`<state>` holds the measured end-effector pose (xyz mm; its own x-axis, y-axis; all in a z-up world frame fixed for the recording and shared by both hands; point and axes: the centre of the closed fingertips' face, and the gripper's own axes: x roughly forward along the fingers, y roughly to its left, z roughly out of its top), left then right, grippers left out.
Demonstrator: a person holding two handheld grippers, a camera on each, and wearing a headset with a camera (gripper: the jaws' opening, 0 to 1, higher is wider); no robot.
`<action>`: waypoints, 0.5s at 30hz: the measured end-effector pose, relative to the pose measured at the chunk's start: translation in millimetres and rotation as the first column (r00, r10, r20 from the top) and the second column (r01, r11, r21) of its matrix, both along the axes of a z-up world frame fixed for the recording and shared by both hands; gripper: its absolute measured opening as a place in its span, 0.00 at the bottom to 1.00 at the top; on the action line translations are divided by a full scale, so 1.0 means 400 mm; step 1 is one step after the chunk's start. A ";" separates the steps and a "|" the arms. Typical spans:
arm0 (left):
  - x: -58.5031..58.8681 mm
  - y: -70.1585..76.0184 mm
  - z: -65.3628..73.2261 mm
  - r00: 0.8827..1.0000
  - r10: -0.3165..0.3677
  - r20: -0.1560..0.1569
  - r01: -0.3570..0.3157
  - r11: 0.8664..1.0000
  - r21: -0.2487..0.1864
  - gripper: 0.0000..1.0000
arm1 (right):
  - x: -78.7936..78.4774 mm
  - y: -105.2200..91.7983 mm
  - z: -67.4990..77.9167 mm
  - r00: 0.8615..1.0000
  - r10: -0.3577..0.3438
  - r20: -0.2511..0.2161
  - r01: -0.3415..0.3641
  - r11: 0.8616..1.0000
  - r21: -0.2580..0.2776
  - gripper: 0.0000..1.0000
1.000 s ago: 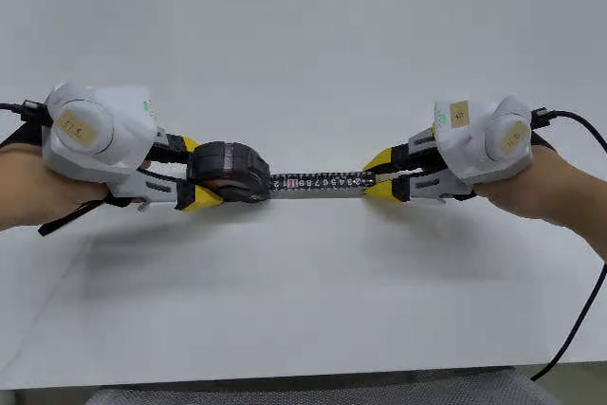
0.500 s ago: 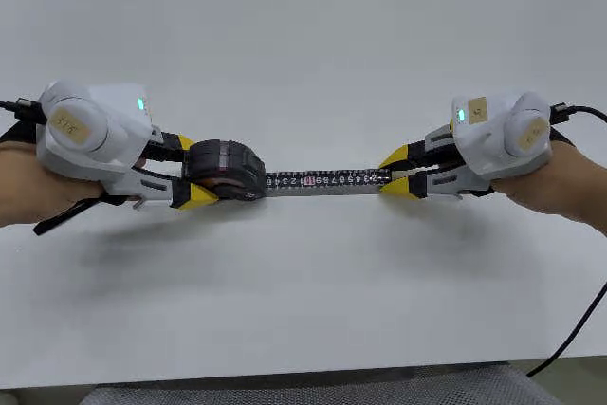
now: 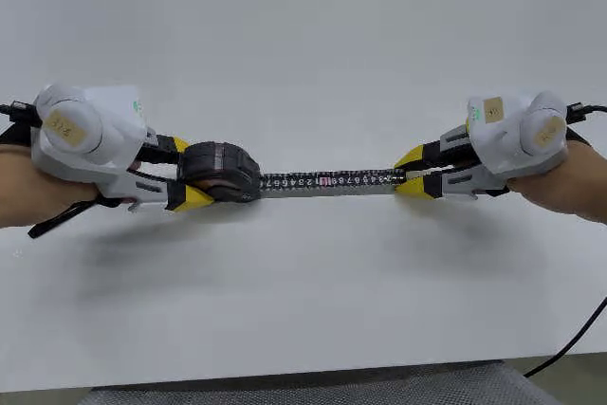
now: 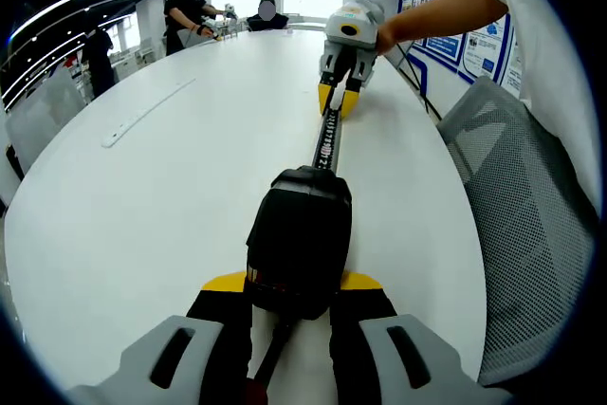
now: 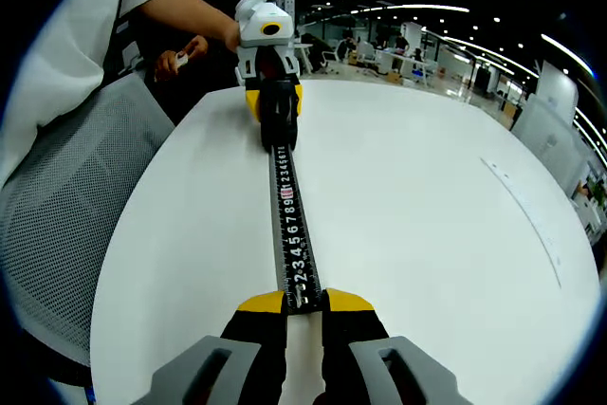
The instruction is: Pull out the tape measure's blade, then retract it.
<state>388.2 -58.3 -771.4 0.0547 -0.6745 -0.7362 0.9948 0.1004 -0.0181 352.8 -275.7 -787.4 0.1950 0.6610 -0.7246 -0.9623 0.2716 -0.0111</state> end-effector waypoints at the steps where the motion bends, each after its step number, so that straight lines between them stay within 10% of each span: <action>1: 0.000 0.000 -0.001 1.000 0.000 0.000 0.000 1.000 0.001 0.26 | -0.001 -0.003 0.001 1.000 -0.001 0.000 0.001 1.000 0.000 0.10; 15: -0.001 -0.002 0.000 1.000 0.001 -0.001 -0.001 1.000 0.001 0.26 | -0.006 -0.063 0.001 1.000 -0.022 0.002 0.022 0.999 -0.031 0.10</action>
<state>387.8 -59.2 -771.5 0.0552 -0.6734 -0.7372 0.9946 0.1018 -0.0186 350.5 -301.0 -786.9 0.2104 0.6335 -0.7446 -0.9560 0.2926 -0.0212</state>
